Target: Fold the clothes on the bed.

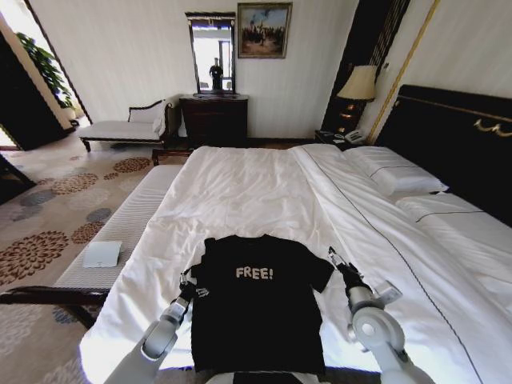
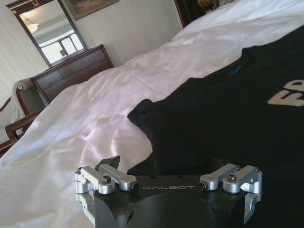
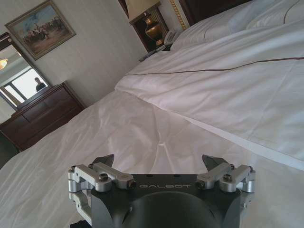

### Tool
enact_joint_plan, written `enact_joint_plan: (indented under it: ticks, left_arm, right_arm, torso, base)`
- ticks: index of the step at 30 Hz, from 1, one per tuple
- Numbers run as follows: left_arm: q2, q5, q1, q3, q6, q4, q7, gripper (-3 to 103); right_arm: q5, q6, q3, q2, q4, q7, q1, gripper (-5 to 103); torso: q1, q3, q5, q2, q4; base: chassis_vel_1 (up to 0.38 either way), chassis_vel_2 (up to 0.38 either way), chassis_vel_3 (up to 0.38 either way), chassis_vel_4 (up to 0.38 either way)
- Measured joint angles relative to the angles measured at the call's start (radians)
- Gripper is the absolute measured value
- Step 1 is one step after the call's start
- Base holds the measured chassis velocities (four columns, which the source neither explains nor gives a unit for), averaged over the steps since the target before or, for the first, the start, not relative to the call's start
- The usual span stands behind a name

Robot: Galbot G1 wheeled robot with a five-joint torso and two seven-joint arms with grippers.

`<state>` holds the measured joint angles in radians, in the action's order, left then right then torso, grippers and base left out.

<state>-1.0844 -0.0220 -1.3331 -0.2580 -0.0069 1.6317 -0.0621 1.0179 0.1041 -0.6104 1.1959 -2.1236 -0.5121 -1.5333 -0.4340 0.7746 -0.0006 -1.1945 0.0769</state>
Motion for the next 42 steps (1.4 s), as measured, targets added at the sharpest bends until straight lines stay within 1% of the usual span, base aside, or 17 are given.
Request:
enact_joint_plan:
  ticks: [5, 10, 13, 14, 15, 17, 20, 26, 27, 29, 30, 32, 34, 35, 39, 40, 42]
  left_arm:
    - [-0.008, 0.005, 0.035, 0.015, 0.007, -0.031, -0.003, 100]
    - [-0.007, -0.005, 0.042, 0.029, 0.002, -0.045, 0.001, 100]
    - [-0.003, -0.020, 0.041, 0.031, -0.023, -0.049, 0.015, 100]
    - [-0.002, -0.039, 0.039, 0.031, -0.045, -0.053, 0.025, 100]
    - [0.001, -0.099, 0.037, 0.027, -0.096, -0.068, 0.050, 100]
    - [0.002, -0.116, 0.037, 0.026, -0.108, -0.074, 0.056, 100]
    - [0.001, -0.180, 0.041, 0.022, -0.152, -0.105, 0.070, 100]
    - [-0.008, -0.201, 0.054, 0.019, -0.155, -0.122, 0.073, 100]
    - [-0.011, -0.205, 0.061, 0.018, -0.152, -0.127, 0.069, 102]
    - [-0.019, -0.194, 0.078, 0.017, -0.131, -0.137, 0.045, 97]
    - [-0.022, -0.185, 0.085, 0.015, -0.122, -0.141, 0.033, 92]
    - [-0.023, -0.181, 0.088, 0.015, -0.119, -0.142, 0.029, 92]
    - [-0.026, -0.153, 0.102, 0.011, -0.101, -0.150, 0.009, 81]
    - [-0.026, -0.153, 0.102, 0.011, -0.101, -0.150, 0.009, 81]
    - [-0.027, -0.074, 0.121, -0.003, -0.062, -0.164, -0.009, 59]
    - [-0.027, -0.074, 0.121, -0.003, -0.062, -0.164, -0.009, 59]
    - [-0.029, -0.048, 0.130, -0.018, -0.050, -0.174, -0.019, 48]
  right_arm:
    - [-0.003, 0.000, 0.007, 0.007, 0.007, -0.001, 0.004, 100]
    - [-0.004, 0.000, 0.000, 0.000, 0.008, -0.003, 0.001, 100]
    - [-0.004, 0.000, -0.003, 0.000, 0.007, -0.003, -0.001, 100]
    - [-0.004, 0.000, -0.003, 0.000, 0.007, -0.003, -0.003, 100]
    - [-0.005, 0.000, -0.004, 0.001, 0.007, -0.004, -0.006, 100]
    - [-0.006, 0.000, -0.004, 0.002, 0.007, -0.004, -0.006, 100]
    - [-0.010, -0.001, 0.000, 0.009, 0.010, -0.004, -0.004, 100]
    - [-0.011, -0.001, 0.004, 0.011, 0.015, -0.005, 0.001, 100]
    - [-0.011, -0.001, 0.004, 0.011, 0.016, -0.005, 0.002, 100]
    - [-0.011, -0.001, 0.005, 0.011, 0.018, -0.005, 0.003, 100]
    - [-0.011, -0.001, 0.005, 0.010, 0.019, -0.005, 0.004, 100]
    - [-0.011, -0.001, 0.005, 0.010, 0.019, -0.005, 0.004, 100]
    - [-0.011, -0.001, 0.005, 0.010, 0.022, -0.005, 0.005, 100]
    - [-0.011, -0.001, 0.005, 0.010, 0.022, -0.005, 0.005, 100]
    - [-0.011, -0.001, 0.005, 0.011, 0.027, -0.005, 0.006, 100]
    - [-0.011, -0.001, 0.005, 0.011, 0.027, -0.005, 0.006, 100]
    - [-0.011, -0.001, 0.005, 0.011, 0.029, -0.005, 0.007, 100]
  torso:
    - [0.000, 0.000, -0.0002, 0.000, 0.0000]
    - [0.000, 0.000, -0.0001, 0.000, 0.0000]
    - [0.000, 0.000, -0.0001, 0.000, 0.0000]
    - [0.000, 0.000, -0.0001, 0.000, 0.0000]
    - [0.000, 0.000, -0.0001, 0.000, -0.0001]
    - [0.000, 0.000, -0.0001, 0.000, 0.0000]
    - [0.000, 0.000, -0.0001, 0.000, 0.0000]
    - [0.000, 0.000, -0.0001, 0.000, -0.0002]
    - [0.000, 0.000, 0.0000, 0.000, -0.0001]
    - [0.000, 0.000, -0.0002, 0.000, 0.0000]
    - [0.000, 0.000, -0.0002, 0.000, 0.0000]
    - [0.000, 0.000, -0.0002, 0.000, 0.0000]
    - [0.000, 0.000, -0.0002, 0.000, 0.0000]
    - [0.000, 0.000, -0.0002, 0.000, 0.0000]
    - [0.000, 0.000, -0.0002, 0.000, 0.0000]
    - [0.000, 0.000, -0.0002, 0.000, 0.0000]
    - [0.000, 0.000, -0.0002, 0.000, 0.0000]
  base:
    - [0.000, 0.000, 0.000, 0.000]
    - [0.000, 0.000, 0.000, 0.000]
    - [0.000, 0.000, 0.000, 0.000]
    - [0.000, 0.000, 0.000, 0.000]
    - [0.000, 0.000, 0.000, 0.000]
    - [0.000, 0.000, 0.000, 0.000]
    - [0.000, 0.000, 0.000, 0.000]
    - [0.000, 0.000, 0.000, 0.000]
    - [0.000, 0.000, 0.000, 0.000]
    - [0.000, 0.000, 0.000, 0.000]
    - [0.000, 0.000, 0.000, 0.000]
    - [0.000, 0.000, 0.000, 0.000]
    - [0.000, 0.000, 0.000, 0.000]
    - [0.000, 0.000, 0.000, 0.000]
    - [0.000, 0.000, 0.000, 0.000]
    - [0.000, 0.000, 0.000, 0.000]
    - [0.000, 0.000, 0.000, 0.000]
